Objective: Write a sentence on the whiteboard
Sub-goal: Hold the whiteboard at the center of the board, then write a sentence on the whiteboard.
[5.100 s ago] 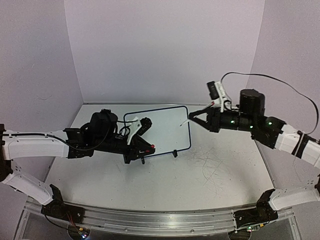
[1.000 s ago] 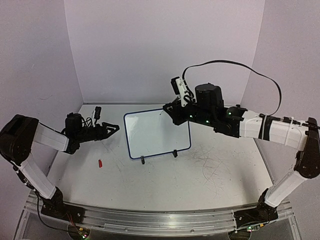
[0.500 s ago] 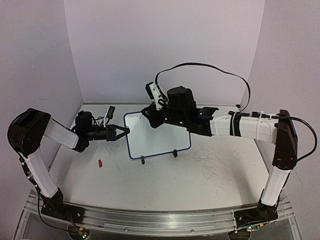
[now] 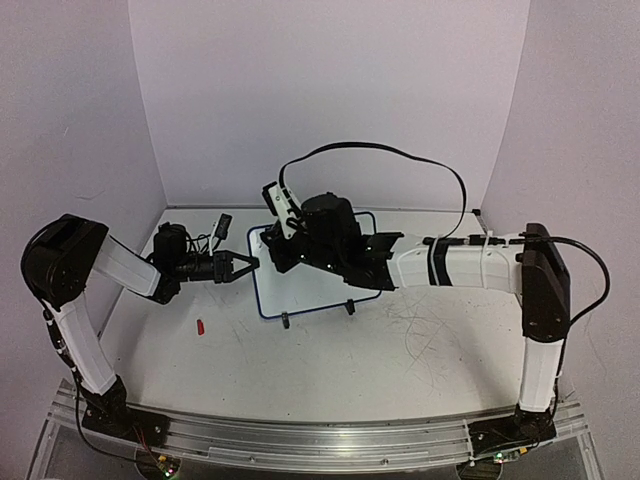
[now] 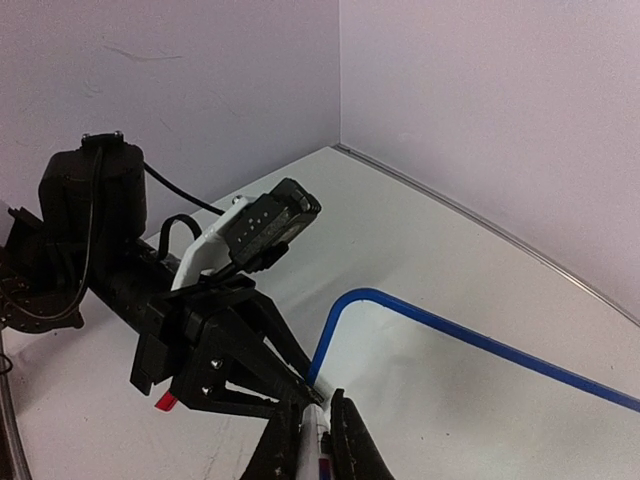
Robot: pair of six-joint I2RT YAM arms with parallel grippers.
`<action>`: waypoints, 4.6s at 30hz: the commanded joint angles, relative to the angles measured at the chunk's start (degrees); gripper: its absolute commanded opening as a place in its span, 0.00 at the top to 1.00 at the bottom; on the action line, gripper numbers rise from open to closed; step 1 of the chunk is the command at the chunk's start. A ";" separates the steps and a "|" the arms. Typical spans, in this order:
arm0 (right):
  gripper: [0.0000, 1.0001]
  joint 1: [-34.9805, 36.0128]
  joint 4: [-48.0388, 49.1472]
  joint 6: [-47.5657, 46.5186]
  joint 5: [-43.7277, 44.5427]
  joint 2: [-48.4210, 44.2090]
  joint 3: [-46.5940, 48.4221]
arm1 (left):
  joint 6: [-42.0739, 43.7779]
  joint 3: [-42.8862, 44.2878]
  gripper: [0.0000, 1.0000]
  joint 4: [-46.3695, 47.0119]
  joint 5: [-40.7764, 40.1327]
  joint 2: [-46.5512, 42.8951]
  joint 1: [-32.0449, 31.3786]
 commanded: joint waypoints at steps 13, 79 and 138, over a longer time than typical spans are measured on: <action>1.00 1.49 7.51 -1.32 9.76 4.42 4.34 | 6.78 0.00 0.95 2.78 -0.23 1.01 0.12; 1.00 2.62 9.17 -0.92 11.76 6.77 6.62 | 7.41 -0.11 1.00 1.91 -3.71 1.71 0.20; 1.00 1.81 4.58 1.22 20.41 11.75 10.90 | 7.61 0.05 1.00 1.35 -3.29 1.52 0.20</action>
